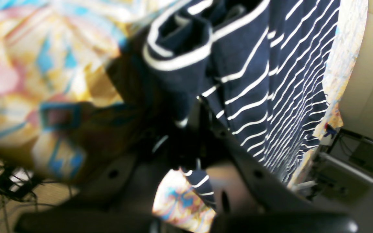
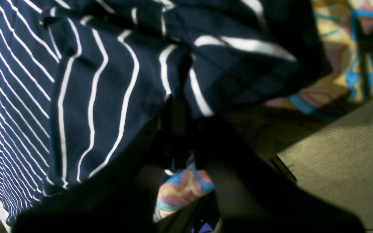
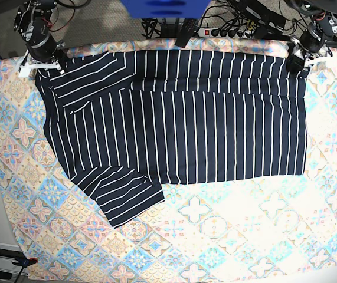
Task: Fold the T-shirt properly
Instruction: 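Drag the folded shirt toward the arms with both grippers, then release and reach both grippers down to the shirt's side edges, then grasp the shirt side edges with both grippers and fold them inward, then pull the folded shirt toward the arms with both grippers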
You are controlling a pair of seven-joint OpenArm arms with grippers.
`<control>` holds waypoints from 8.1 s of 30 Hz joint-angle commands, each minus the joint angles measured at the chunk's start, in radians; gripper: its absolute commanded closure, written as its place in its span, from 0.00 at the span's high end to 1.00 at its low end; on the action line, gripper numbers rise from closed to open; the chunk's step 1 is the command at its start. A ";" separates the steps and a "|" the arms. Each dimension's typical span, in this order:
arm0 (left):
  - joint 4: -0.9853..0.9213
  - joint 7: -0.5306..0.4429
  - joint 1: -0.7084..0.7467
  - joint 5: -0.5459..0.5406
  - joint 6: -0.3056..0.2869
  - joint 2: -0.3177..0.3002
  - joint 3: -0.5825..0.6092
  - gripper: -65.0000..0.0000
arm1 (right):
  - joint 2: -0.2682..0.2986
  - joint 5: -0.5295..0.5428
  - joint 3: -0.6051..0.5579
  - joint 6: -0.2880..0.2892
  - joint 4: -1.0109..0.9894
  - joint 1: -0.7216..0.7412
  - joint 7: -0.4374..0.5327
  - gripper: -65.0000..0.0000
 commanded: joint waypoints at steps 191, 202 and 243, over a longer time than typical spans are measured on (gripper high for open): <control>0.148 -0.083 -0.395 0.690 -0.109 0.005 -0.032 0.00 | 0.351 -0.521 -0.507 0.064 -0.236 0.723 -0.041 0.50; 0.149 -0.083 -0.349 0.638 -0.109 0.007 -0.035 0.00 | 0.332 -0.684 -0.605 0.173 -0.511 0.786 0.119 0.54; 0.154 -0.083 -0.342 0.637 -0.108 0.007 -0.035 0.00 | 0.274 -0.682 -0.546 0.357 -0.641 0.846 0.228 0.05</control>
